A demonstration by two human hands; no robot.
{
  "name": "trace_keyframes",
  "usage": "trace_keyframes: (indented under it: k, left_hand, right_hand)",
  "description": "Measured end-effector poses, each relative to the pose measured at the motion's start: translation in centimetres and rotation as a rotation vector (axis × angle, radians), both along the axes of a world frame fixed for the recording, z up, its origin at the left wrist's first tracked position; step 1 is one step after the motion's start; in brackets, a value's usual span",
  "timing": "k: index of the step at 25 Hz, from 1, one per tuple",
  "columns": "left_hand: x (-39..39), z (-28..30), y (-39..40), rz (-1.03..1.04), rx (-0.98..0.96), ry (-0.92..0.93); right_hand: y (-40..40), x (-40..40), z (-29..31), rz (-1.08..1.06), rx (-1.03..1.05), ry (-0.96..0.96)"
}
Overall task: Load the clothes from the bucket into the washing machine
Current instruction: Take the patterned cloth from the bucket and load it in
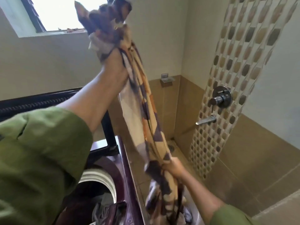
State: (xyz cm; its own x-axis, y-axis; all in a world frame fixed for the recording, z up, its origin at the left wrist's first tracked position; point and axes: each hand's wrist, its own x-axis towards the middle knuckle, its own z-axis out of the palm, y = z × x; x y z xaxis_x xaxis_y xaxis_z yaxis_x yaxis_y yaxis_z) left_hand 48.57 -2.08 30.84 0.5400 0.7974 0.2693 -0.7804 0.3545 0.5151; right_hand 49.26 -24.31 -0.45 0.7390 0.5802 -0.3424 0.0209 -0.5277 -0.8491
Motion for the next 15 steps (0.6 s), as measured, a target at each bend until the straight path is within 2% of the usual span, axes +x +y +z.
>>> trace_keyframes:
  k: [2, 3, 5, 7, 8, 9, 10, 11, 12, 13, 14, 15]
  left_hand:
    - [-2.4, -1.6, 2.0, -0.089, 0.024, 0.023]
    - [-3.6, -2.9, 3.9, -0.126, 0.028, 0.056]
    - [-5.4, -5.0, 8.2, -0.169, 0.019, 0.082]
    - [-6.3, -5.3, 11.1, -0.238, 0.088, 0.113]
    - [-6.7, -5.2, 11.5, -0.249, 0.141, 0.156]
    - [-6.9, -5.4, 12.0, -0.224, 0.189, 0.176]
    - [-7.3, -5.5, 12.4, -0.227, 0.209, 0.162]
    - [-8.4, -5.8, 12.6, -0.212, 0.268, 0.179]
    - [-9.2, -6.8, 13.5, -0.196, 0.343, 0.241]
    - [-10.4, -7.7, 14.1, -0.235, 0.416, 0.304]
    - [-11.5, -9.3, 14.9, -0.286, 0.448, 0.366]
    - [-13.3, -10.9, 15.6, -0.311, 0.447, 0.449]
  right_hand:
    - [-1.6, 2.2, 2.1, -0.385, 0.039, 0.052]
    - [-2.4, 3.2, 5.1, -0.525, 0.175, 0.148]
    - [-3.4, 5.3, 12.9, -0.744, 0.505, 0.081]
    - [-3.3, 5.9, 21.7, -0.954, 0.945, -0.234]
    - [-3.3, 5.5, 24.7, -0.973, 1.069, -0.371]
    - [-3.4, 4.1, 26.7, -0.839, 1.314, -0.481]
    - [-3.7, 2.1, 27.6, -0.763, 1.365, -0.636]
    - [-3.5, 1.0, 27.3, -0.718, 1.263, -0.791]
    - [-3.1, -0.4, 26.9, -0.718, 1.063, -0.897]
    - [-2.5, -1.2, 25.8, -0.654, 0.841, -0.936]
    - [-1.7, -1.6, 23.8, -0.676, 0.578, -0.926]
    - [-0.9, -2.0, 22.0, -0.721, 0.409, -0.836]
